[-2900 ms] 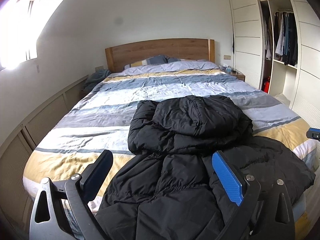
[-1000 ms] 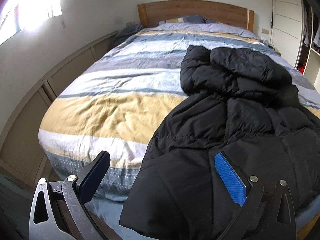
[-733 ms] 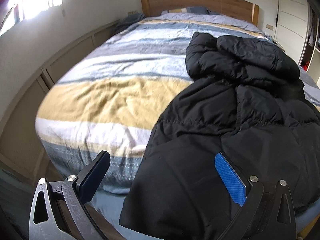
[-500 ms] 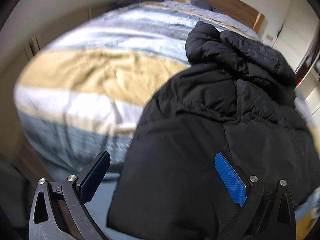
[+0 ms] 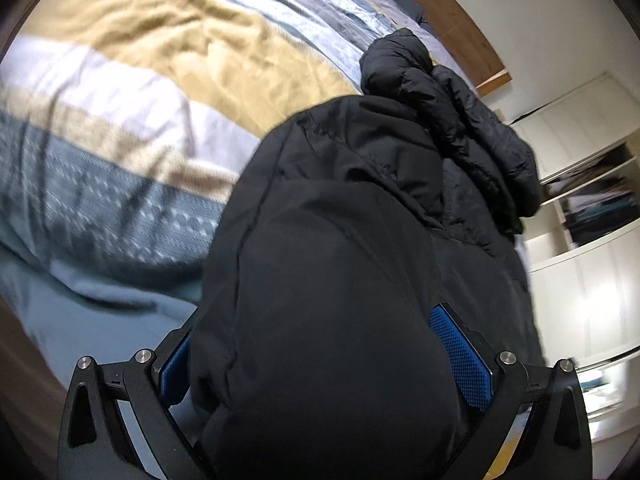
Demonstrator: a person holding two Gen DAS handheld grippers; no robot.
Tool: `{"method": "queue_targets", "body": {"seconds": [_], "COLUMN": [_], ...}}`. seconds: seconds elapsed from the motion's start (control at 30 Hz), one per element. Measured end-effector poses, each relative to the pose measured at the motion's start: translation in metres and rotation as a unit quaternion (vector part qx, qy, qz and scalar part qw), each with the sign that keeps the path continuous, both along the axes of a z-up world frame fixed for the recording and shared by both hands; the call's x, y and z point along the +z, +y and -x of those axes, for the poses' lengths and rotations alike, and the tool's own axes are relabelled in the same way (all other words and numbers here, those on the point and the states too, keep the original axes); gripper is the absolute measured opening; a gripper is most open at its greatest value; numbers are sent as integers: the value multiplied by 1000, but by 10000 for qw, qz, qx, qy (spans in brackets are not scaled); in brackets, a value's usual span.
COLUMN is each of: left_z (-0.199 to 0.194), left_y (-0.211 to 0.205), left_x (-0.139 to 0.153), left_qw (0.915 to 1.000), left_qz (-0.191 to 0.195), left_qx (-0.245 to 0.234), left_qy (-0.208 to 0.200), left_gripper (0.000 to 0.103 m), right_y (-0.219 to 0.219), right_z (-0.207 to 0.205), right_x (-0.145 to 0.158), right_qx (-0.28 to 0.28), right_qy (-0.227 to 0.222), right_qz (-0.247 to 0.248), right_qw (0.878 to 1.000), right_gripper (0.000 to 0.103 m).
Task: Fold large clothes
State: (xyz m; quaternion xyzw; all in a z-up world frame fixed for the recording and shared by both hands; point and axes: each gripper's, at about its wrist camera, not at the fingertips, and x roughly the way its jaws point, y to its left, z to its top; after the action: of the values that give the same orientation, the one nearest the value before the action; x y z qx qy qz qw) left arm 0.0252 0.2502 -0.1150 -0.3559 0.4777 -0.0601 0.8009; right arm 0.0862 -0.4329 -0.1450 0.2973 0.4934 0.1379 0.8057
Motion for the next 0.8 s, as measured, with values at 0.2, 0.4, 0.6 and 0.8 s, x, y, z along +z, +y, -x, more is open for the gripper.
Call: {"method": "queue_targets", "body": {"seconds": [0.2,0.4,0.6,0.8], "left_z": [6,0,-8,-25], "left_y": [-15,-31,-45,-51], "left_x": [8,26,40,84], "left_qw": [9988,9969,9950,9903], "left_qz": [277,122,-16,176], "left_qx": [-288,-620,-870,-968], "left_qy": [-293,-459,-491,-979], "left_gripper": [98,64,34,16], "right_y": [5,23,36,41], "right_z": [8,13,14,3], "right_x": [-2,10,27,73], "right_qx": [188,499,699,676], "right_qy": [-25,-199,-592,-1452], "right_qz": [-708,-757,-903,-1172], "right_qw": [9973,9957,9917,9801], "right_gripper": [78,51,22,14]}}
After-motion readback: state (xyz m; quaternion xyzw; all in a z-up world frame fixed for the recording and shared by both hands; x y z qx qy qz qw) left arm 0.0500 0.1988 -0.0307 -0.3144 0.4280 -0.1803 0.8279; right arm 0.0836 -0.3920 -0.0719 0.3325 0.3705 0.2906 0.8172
